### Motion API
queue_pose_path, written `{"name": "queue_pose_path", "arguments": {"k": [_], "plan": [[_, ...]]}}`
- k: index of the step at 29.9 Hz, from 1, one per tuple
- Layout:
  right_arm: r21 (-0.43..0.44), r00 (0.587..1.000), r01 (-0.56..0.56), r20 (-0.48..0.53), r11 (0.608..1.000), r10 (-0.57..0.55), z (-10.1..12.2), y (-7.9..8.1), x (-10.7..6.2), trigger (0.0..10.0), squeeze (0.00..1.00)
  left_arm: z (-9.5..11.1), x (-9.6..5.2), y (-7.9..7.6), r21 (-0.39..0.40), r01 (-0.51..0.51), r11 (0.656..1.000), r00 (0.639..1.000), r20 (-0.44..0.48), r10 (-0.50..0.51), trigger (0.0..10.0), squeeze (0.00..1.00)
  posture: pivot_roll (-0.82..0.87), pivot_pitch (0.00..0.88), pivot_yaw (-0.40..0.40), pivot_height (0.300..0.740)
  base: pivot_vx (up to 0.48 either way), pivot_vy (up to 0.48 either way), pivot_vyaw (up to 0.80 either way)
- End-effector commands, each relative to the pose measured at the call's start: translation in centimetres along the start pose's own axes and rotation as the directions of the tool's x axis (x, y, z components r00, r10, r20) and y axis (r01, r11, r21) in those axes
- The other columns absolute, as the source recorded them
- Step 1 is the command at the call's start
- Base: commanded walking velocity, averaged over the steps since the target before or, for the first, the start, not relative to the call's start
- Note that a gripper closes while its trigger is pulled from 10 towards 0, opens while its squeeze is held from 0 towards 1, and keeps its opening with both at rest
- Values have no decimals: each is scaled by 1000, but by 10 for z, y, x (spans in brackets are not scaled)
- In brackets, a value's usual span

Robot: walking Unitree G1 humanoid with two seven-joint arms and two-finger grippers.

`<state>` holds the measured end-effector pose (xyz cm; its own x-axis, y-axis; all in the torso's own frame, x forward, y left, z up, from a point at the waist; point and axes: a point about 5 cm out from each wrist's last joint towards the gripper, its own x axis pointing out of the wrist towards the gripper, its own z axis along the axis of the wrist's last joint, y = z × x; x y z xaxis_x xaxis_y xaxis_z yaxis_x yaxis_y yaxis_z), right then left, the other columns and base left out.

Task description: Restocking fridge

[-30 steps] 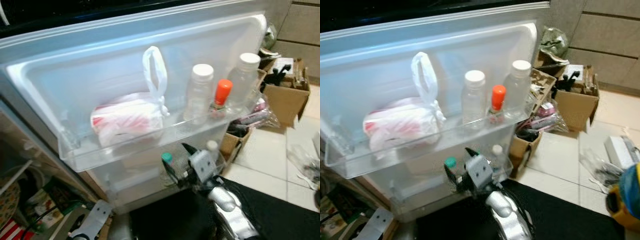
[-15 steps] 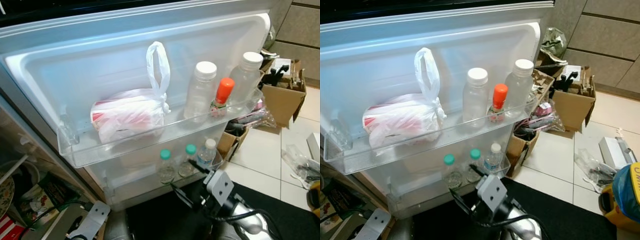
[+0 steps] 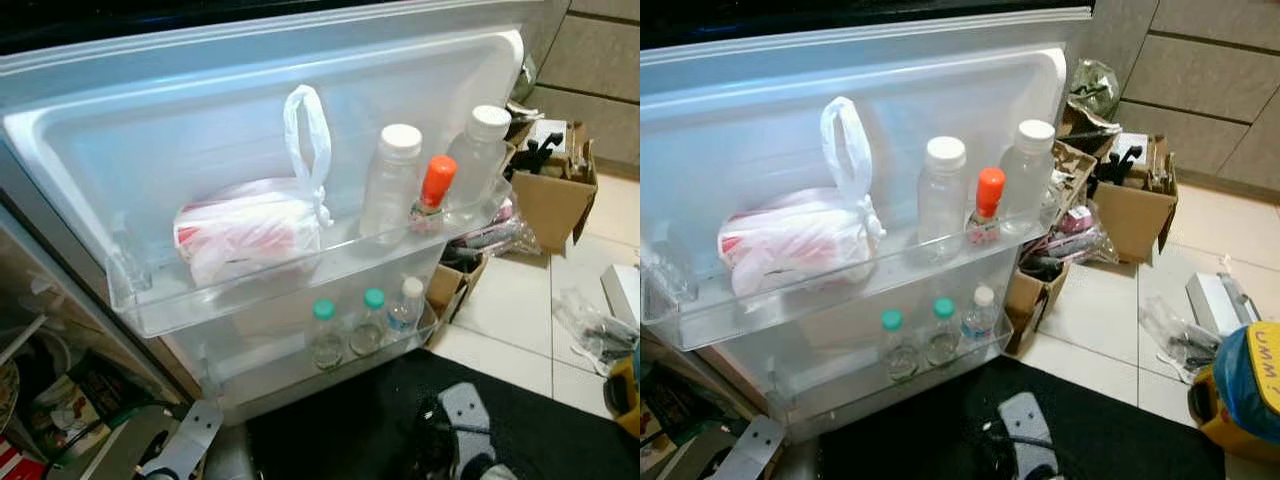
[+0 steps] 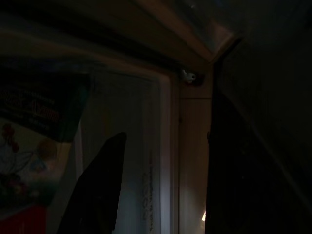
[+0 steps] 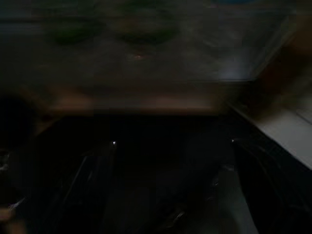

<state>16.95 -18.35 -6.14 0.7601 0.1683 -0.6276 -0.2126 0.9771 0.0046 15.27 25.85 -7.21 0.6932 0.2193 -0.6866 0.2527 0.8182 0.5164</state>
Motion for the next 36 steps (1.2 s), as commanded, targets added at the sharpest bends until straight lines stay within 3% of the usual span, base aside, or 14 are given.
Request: {"name": "queue_pose_path", "arguments": {"k": [1, 4, 11, 17, 19, 21, 23, 36], "plan": [[62, 989, 94, -120, 994, -86, -28, -11, -11, 10000, 0, -5, -2, -7, -2, 18, 1000, 1000, -23, -18, 10000, 0, 44, 72, -32, 486, 0, 0, 0], [167, 946, 292, -194, 942, -259, -38, -33, -14, 10000, 0, -7, -3, -8, -12, 38, 999, 999, -38, -39, 10000, 0, 44, 51, -24, 486, 0, 0, 0], [212, 908, 391, -247, 895, -338, -46, -41, -16, 10000, 0, -10, -5, -13, -26, 59, 998, 997, -49, -60, 10000, 0, 47, 37, -21, 486, 0, 0, 0], [172, 903, 377, -285, 910, -320, -53, -37, -19, 10000, 0, -16, -8, -18, -59, 68, 996, 995, -75, -72, 10000, 0, 44, 20, -26, 486, 0, 0, 0], [162, 907, 356, -296, 920, -299, -56, -35, -19, 10000, 0, -19, -9, -18, -92, 50, 995, 993, -97, -59, 10000, 0, 41, 16, -26, 486, 0, 0, 0], [111, 921, 261, -325, 959, -213, -63, -25, -19, 10000, 0, -26, -10, -17, -181, -1, 983, 988, -154, -27, 10000, 0, 35, 2, -34, 486, 0, 0, 0], [102, 923, 241, -332, 965, -196, -64, -23, -20, 10000, 0, -26, -10, -17, -201, -11, 980, 986, -163, -23, 10000, 0, 35, 0, -37, 486, 0, 0, 0], [123, 928, 197, -344, 973, -144, -66, -19, -19, 10000, 0, -23, -8, -21, -227, -9, 974, 984, -174, -31, 10000, 0, 26, 0, -40, 486, 0, 0, 0]]}}
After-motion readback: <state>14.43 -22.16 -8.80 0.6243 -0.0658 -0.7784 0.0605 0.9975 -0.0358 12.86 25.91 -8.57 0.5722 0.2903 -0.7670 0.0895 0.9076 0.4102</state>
